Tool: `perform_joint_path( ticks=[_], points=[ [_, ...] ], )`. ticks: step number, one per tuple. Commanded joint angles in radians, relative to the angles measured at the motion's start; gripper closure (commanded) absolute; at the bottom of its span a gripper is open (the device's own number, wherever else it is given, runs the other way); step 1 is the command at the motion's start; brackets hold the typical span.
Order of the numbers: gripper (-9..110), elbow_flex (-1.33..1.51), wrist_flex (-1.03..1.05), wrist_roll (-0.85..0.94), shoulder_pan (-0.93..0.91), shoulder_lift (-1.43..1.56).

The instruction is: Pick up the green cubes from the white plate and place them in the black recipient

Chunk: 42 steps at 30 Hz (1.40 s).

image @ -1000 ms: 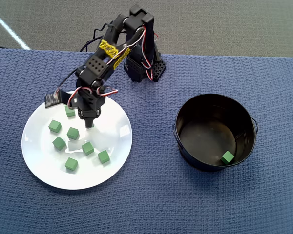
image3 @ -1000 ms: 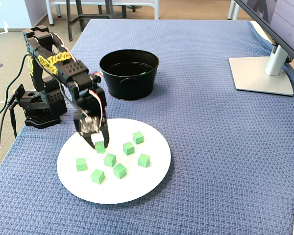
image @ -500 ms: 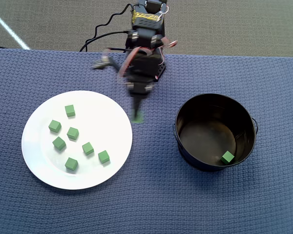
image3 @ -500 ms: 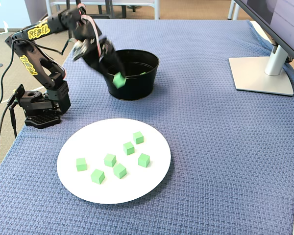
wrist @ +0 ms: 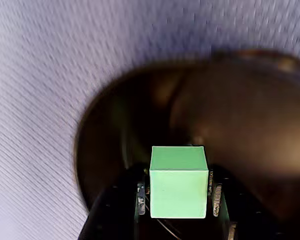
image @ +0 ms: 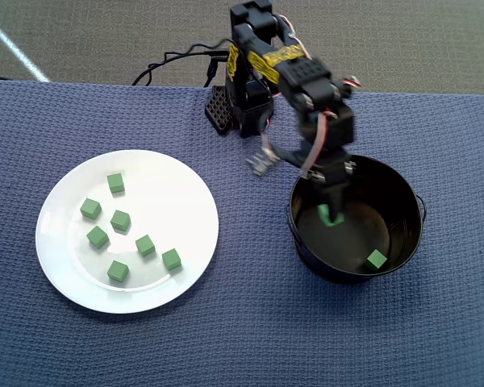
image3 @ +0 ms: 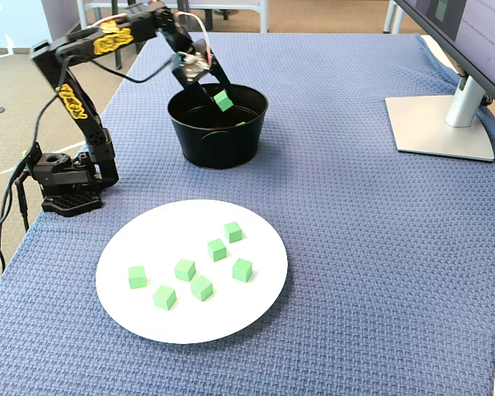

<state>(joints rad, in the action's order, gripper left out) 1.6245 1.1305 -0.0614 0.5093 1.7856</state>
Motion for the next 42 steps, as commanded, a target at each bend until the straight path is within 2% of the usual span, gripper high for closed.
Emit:
perform_joint_path(
  ticks=[1, 6, 8, 9, 14, 18, 21, 24, 27, 33, 38, 42],
  points=[
    [102, -0.118, -0.028, -0.014, 0.089, -0.083],
    [100, -0.133, -0.023, -0.006, 0.133, -0.115],
    [73, -0.114, -0.011, -0.002, 0.129, -0.094],
    [63, -0.110, 0.003, 0.003, 0.123, -0.086],
    [53, -0.120, 0.054, 0.038, 0.066, -0.038],
    [55, -0.164, 0.115, 0.077, -0.017, 0.028],
    [52, -0.255, 0.245, 0.138, -0.150, 0.086],
    [54, -0.273, 0.357, 0.276, -0.321, 0.133],
    [59, -0.202, 0.385, 0.420, -0.522, 0.146],
    [52, 0.084, 0.221, 0.726, -0.873, 0.147],
    [55, 0.304, 0.080, 1.040, -1.037, 0.146],
    [55, 0.410, 0.002, 1.175, -1.124, 0.141]
  ],
)
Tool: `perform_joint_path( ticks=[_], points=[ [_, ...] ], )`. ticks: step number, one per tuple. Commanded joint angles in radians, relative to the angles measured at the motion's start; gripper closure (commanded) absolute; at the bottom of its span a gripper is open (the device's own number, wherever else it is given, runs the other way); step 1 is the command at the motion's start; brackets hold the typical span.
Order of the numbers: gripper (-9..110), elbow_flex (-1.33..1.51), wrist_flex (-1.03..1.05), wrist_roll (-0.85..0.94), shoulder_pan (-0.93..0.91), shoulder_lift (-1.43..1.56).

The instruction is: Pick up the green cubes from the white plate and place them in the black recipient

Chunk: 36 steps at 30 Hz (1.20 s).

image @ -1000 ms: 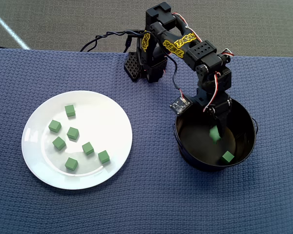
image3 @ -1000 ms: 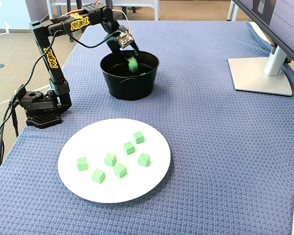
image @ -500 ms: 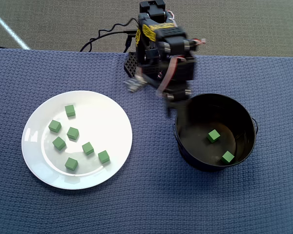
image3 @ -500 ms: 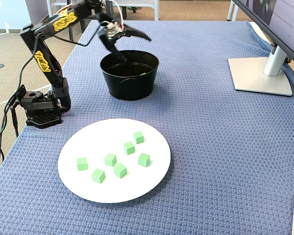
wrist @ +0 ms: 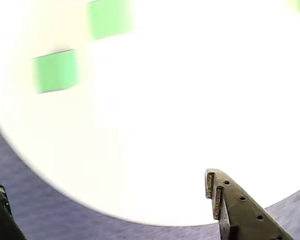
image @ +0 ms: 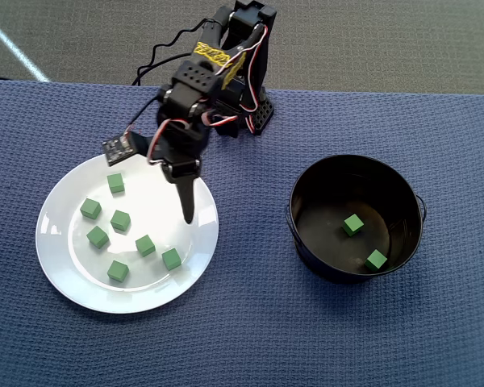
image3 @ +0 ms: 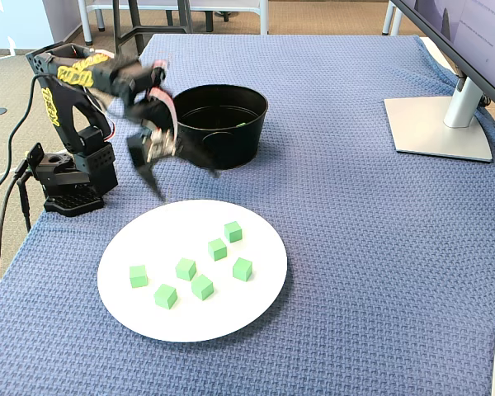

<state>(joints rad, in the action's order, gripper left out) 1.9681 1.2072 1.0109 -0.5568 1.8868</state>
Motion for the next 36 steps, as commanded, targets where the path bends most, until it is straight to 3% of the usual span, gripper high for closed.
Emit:
perform_joint_path(
  ticks=[1, 10, 17, 36],
  points=[
    [55, 0.084, -0.097, 0.123, -0.078, 0.032],
    [57, 0.014, -0.179, 0.360, -0.227, -0.160],
    [60, -0.170, -0.129, 0.411, -0.267, -0.336],
    [64, -0.061, -0.133, 0.575, -0.400, -0.270]
  ],
)
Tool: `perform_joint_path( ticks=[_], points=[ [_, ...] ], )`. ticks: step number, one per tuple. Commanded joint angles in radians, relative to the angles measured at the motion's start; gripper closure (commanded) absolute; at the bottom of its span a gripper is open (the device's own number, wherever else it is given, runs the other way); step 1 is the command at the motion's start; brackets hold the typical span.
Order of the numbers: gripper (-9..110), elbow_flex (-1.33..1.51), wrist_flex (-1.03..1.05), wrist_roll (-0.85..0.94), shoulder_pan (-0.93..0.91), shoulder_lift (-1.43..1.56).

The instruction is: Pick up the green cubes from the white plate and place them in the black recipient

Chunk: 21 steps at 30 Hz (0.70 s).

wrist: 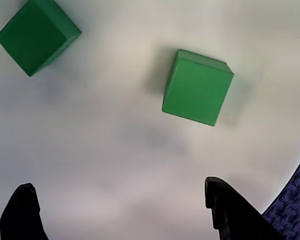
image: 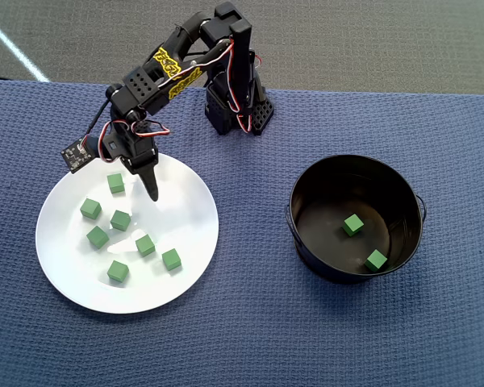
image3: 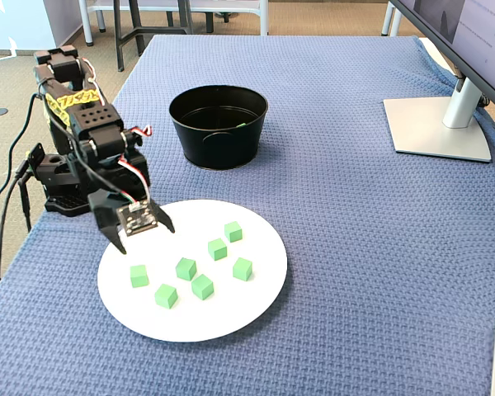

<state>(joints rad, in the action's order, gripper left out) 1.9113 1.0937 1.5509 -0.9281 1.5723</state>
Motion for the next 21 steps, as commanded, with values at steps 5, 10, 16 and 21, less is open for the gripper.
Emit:
perform_joint_path(
  ticks=[5, 10, 16, 21],
  points=[
    [65, -0.044, -0.044, 0.060, -0.067, -0.014],
    [67, -0.110, -0.044, 0.071, -0.086, -0.094],
    [70, -0.219, -0.037, 0.046, -0.086, -0.186],
    [74, -0.281, -0.017, 0.041, -0.087, -0.229]
  ],
)
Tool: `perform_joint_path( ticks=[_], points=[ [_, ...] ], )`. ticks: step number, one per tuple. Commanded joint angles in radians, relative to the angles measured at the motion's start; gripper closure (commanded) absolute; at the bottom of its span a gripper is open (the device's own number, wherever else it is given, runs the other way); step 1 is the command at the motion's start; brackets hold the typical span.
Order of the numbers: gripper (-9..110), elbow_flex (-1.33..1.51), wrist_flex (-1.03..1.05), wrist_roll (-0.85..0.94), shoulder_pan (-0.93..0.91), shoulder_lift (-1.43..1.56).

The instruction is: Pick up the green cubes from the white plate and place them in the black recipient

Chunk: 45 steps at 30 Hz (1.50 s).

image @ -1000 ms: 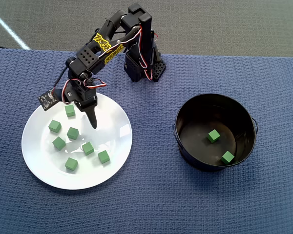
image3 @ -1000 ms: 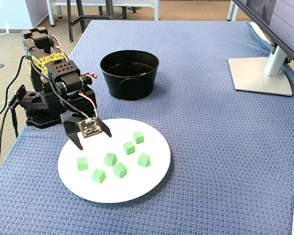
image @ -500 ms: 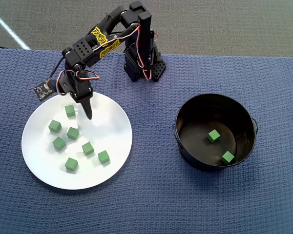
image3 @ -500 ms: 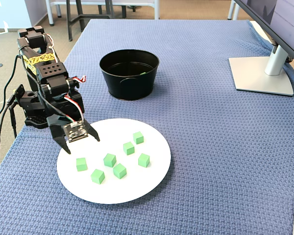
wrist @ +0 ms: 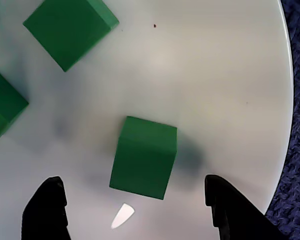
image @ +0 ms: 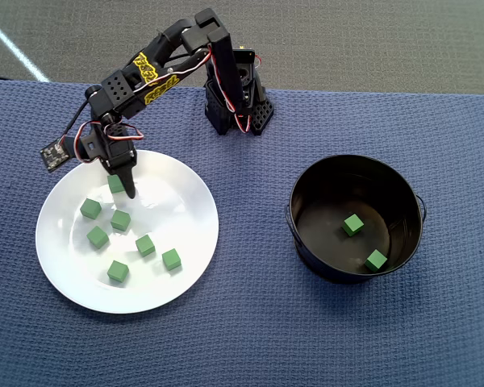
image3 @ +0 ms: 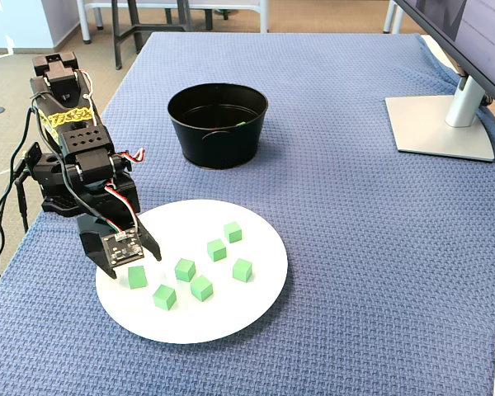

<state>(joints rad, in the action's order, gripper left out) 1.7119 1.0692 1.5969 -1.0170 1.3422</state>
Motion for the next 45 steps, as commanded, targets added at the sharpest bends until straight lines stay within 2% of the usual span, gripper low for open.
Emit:
perform_joint_path(
  ticks=[1, 10, 15, 21, 25, 31, 36, 45],
  points=[
    [74, -0.095, 0.008, -0.008, 0.000, -0.006],
    [83, -0.124, 0.012, -0.012, -0.008, -0.031],
    [101, -0.083, -0.064, -0.052, -0.002, -0.034],
    [102, -0.005, -0.133, -0.138, 0.023, 0.015],
    [102, -0.009, 0.020, -0.308, 0.117, 0.141],
    [102, -0.020, 0.272, -0.632, 0.330, 0.457],
    [102, -0.060, 0.483, -0.856, 0.575, 0.675],
    [102, -0.106, 0.534, -1.322, 1.192, 0.896]
  ],
)
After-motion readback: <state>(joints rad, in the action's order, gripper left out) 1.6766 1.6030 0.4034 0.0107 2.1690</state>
